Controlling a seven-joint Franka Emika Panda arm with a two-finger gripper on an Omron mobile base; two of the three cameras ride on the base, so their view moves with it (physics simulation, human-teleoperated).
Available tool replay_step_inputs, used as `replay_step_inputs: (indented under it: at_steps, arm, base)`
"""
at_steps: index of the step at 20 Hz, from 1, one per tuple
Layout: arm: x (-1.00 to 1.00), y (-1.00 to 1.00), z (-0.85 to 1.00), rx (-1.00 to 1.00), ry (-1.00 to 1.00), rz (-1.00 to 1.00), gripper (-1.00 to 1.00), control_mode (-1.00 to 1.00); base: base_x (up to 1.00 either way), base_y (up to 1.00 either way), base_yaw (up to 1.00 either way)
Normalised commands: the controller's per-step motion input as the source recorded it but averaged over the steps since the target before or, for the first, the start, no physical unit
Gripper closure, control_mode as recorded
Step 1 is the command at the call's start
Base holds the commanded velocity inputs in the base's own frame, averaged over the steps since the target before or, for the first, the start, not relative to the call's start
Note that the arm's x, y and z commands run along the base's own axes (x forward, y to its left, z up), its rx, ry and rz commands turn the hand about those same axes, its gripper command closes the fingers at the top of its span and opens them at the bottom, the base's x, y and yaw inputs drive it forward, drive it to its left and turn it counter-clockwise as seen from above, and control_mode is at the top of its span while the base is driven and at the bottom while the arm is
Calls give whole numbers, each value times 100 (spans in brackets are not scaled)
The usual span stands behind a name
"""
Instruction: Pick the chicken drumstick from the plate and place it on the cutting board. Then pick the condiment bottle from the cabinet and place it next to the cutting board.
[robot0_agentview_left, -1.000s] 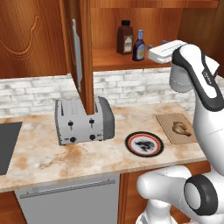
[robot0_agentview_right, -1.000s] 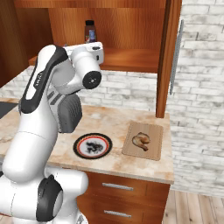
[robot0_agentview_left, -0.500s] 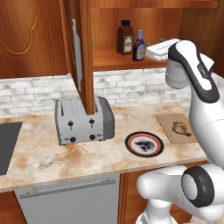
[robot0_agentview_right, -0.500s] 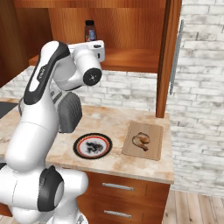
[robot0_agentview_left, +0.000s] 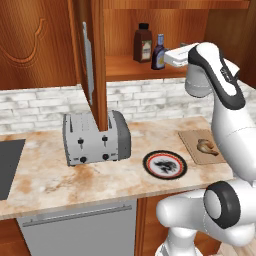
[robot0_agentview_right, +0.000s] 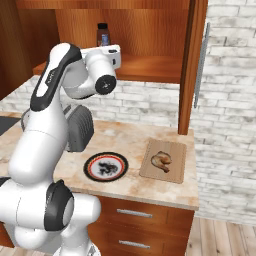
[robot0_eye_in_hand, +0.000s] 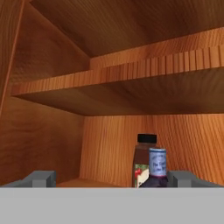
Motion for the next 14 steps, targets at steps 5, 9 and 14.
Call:
replay_step_inputs:
  at_steps: [5, 9, 14]
  arm:
    - [17, -2, 0, 0, 0, -2, -100, -100]
    - [16, -1, 0, 0, 0, -2, -100, -100]
    - [15, -1, 0, 0, 0, -2, -100, -100]
  base:
    - [0, 0, 0]
    - [0, 0, 0]
    - [0, 0, 0]
